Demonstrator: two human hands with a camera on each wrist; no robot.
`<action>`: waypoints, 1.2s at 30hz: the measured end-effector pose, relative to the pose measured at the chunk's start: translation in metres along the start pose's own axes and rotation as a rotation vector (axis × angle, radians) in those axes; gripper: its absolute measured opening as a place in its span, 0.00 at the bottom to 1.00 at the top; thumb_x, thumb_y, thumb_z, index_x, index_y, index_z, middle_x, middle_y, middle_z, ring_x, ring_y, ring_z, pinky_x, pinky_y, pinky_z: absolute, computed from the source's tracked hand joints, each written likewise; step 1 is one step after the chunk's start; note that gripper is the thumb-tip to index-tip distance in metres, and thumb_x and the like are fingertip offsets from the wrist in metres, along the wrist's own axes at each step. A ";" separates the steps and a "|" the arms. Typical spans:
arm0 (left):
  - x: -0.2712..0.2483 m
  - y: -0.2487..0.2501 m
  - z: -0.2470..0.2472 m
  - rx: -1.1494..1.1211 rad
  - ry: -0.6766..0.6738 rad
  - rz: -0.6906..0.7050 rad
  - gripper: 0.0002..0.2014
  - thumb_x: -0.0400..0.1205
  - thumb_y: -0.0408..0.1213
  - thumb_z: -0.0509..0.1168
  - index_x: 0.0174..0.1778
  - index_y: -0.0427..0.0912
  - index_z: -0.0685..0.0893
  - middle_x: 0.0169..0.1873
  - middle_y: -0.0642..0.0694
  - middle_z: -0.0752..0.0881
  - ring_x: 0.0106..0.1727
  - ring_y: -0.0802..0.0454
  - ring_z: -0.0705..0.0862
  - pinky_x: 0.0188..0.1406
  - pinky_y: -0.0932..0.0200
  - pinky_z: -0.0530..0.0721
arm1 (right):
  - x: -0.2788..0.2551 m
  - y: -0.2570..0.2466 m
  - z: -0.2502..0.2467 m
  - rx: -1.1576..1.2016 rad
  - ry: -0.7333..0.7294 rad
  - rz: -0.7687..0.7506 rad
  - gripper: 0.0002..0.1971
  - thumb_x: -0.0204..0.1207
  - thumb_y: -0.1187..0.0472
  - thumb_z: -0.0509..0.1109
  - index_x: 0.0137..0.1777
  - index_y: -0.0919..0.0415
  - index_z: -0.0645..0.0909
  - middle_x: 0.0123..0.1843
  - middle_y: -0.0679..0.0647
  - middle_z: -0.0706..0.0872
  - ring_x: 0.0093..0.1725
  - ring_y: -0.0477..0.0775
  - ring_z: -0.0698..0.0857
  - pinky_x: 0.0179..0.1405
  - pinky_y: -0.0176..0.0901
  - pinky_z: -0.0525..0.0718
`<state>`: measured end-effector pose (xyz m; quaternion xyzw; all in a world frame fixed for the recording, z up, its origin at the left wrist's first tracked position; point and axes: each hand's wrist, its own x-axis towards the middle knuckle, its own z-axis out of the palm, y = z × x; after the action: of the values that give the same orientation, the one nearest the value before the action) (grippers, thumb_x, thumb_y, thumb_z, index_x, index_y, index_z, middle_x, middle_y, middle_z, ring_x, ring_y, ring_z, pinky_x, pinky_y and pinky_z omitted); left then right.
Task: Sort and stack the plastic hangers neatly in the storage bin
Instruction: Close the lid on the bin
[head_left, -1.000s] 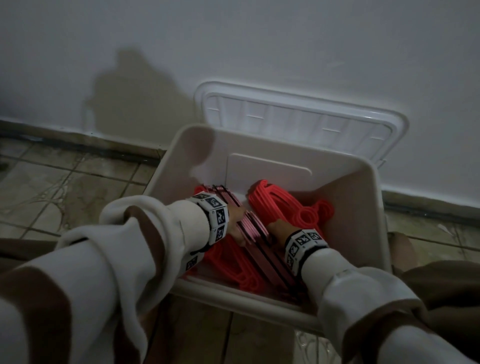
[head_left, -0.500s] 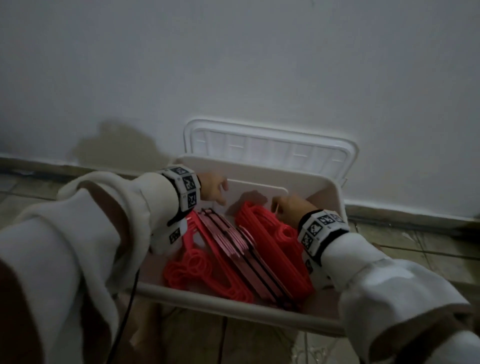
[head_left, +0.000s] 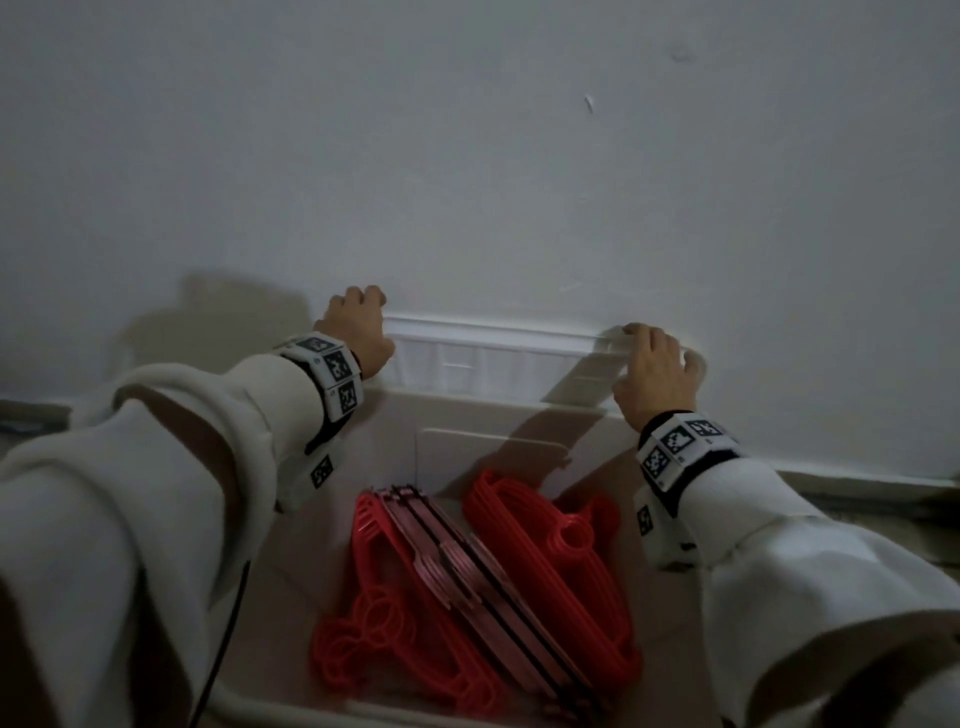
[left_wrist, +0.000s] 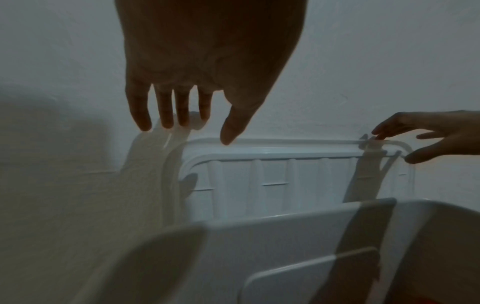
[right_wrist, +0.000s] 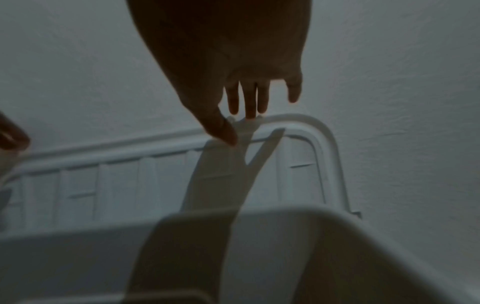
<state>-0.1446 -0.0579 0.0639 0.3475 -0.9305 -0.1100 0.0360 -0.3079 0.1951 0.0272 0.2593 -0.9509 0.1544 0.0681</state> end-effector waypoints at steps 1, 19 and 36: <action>0.002 0.000 0.004 0.048 -0.004 0.018 0.24 0.79 0.36 0.63 0.71 0.41 0.67 0.67 0.38 0.70 0.67 0.39 0.69 0.62 0.45 0.73 | 0.002 0.001 0.005 -0.037 -0.015 -0.006 0.28 0.72 0.72 0.63 0.73 0.59 0.65 0.71 0.57 0.70 0.73 0.58 0.68 0.75 0.60 0.59; 0.003 0.013 0.006 0.424 0.176 0.155 0.22 0.81 0.38 0.63 0.70 0.39 0.67 0.64 0.35 0.71 0.63 0.39 0.72 0.53 0.47 0.72 | 0.026 -0.014 -0.029 0.011 -0.046 0.079 0.18 0.77 0.58 0.67 0.65 0.60 0.71 0.64 0.60 0.77 0.69 0.63 0.69 0.74 0.75 0.53; -0.086 0.018 -0.103 0.467 0.302 0.162 0.14 0.85 0.41 0.58 0.65 0.41 0.70 0.61 0.41 0.78 0.63 0.41 0.74 0.60 0.48 0.70 | -0.060 -0.043 -0.150 0.118 0.226 -0.012 0.12 0.76 0.56 0.69 0.56 0.60 0.76 0.55 0.59 0.82 0.61 0.63 0.74 0.58 0.58 0.72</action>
<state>-0.0759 -0.0071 0.1695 0.2832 -0.9395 0.1636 0.1018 -0.2270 0.2377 0.1672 0.2493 -0.9250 0.2378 0.1604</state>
